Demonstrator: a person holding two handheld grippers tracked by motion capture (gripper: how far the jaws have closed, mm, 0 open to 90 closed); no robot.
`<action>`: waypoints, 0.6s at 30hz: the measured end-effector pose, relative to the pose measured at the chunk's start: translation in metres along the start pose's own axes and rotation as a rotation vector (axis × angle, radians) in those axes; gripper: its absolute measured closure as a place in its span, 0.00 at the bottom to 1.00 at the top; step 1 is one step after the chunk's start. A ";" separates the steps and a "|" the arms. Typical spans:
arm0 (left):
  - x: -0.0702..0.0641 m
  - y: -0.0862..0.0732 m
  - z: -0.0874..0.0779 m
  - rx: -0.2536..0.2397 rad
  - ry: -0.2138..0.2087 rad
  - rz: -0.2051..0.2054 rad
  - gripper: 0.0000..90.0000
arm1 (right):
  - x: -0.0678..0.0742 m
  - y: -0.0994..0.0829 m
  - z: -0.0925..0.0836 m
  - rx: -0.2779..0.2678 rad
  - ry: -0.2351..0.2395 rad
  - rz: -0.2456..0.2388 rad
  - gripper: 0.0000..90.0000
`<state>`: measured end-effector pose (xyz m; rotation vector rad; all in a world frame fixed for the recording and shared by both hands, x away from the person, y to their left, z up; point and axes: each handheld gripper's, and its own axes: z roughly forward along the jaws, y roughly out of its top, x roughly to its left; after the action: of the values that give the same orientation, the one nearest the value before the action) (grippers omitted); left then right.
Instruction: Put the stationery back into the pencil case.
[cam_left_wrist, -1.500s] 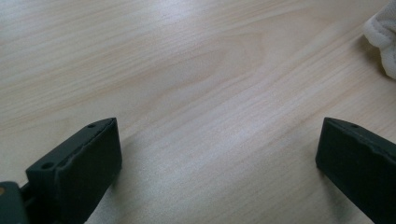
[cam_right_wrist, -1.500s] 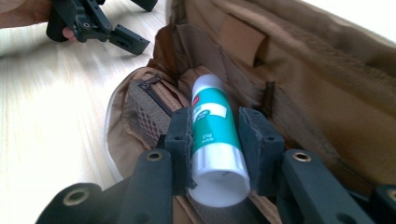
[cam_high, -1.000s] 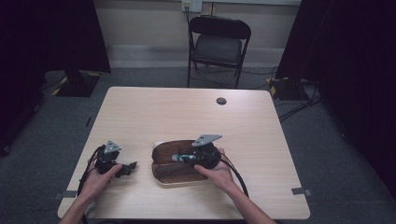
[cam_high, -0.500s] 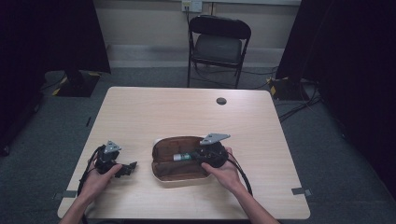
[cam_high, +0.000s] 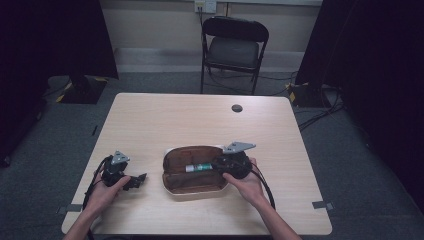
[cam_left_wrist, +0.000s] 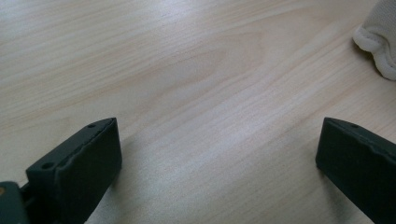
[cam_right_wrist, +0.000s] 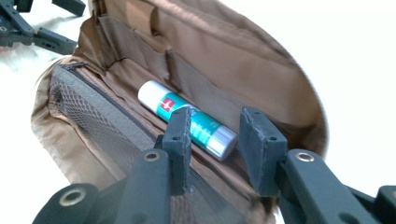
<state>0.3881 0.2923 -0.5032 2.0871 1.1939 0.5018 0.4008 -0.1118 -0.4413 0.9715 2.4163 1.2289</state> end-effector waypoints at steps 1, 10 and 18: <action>0.000 0.000 0.000 0.001 0.001 0.002 0.00 | -0.001 0.000 -0.002 -0.003 -0.005 0.003 0.71; 0.000 0.000 -0.001 0.005 0.001 0.006 0.00 | -0.008 -0.003 -0.021 -0.035 -0.028 0.015 0.69; 0.000 0.000 -0.001 0.004 -0.001 0.002 0.00 | -0.015 -0.007 -0.037 -0.052 -0.071 0.027 0.61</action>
<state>0.3876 0.2929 -0.5031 2.0920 1.1929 0.5001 0.3908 -0.1472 -0.4253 1.0185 2.3133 1.2378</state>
